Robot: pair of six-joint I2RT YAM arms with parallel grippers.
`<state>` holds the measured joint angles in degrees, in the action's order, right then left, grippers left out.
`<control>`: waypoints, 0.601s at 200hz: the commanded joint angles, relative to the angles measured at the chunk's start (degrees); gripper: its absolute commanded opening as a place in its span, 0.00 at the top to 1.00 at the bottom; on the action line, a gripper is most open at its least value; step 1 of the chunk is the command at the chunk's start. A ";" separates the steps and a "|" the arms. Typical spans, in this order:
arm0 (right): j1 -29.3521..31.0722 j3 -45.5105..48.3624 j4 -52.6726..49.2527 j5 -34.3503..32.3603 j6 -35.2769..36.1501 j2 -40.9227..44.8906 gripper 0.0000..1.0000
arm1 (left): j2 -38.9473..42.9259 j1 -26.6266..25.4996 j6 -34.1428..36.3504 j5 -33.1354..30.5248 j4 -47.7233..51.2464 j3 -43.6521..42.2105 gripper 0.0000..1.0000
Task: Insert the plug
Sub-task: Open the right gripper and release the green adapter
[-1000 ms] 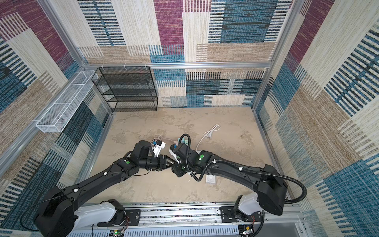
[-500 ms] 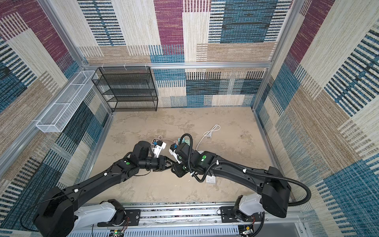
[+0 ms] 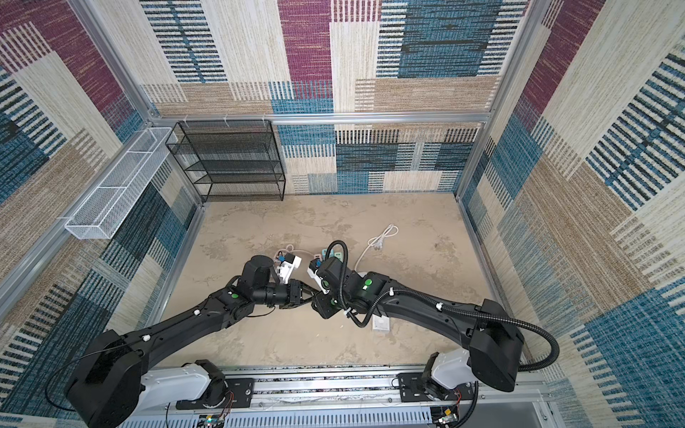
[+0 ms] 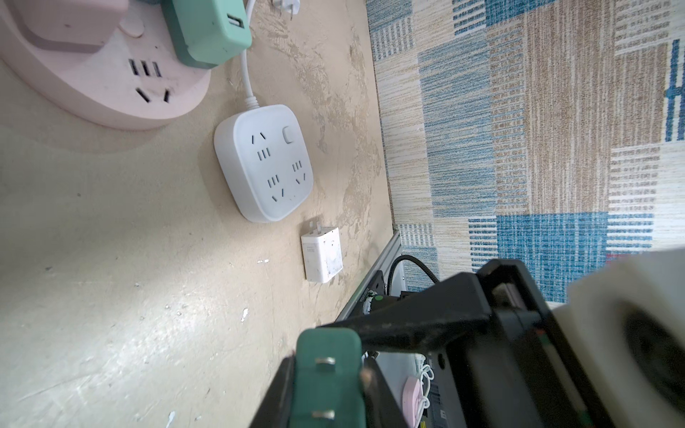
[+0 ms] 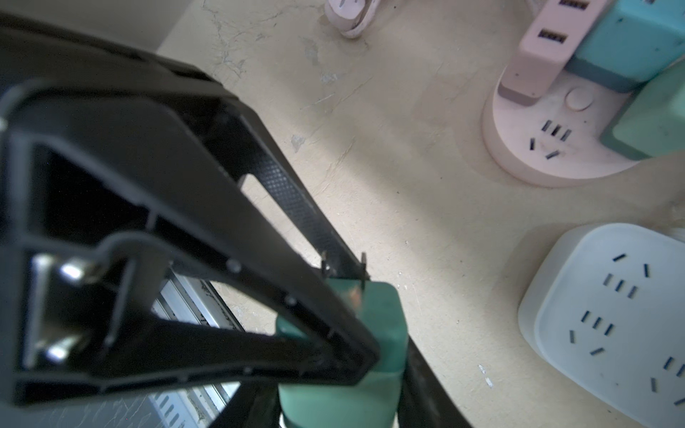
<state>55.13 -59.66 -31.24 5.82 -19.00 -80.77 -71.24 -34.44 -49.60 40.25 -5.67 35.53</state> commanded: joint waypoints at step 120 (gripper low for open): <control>-5.45 19.51 30.61 -7.77 0.50 23.04 0.29 | -5.05 4.79 -29.57 7.24 -33.68 -5.74 1.00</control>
<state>50.11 -42.24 -10.09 -0.75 -20.49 -60.88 -76.25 -30.13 -68.10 45.87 -24.80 31.00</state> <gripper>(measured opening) 0.718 0.292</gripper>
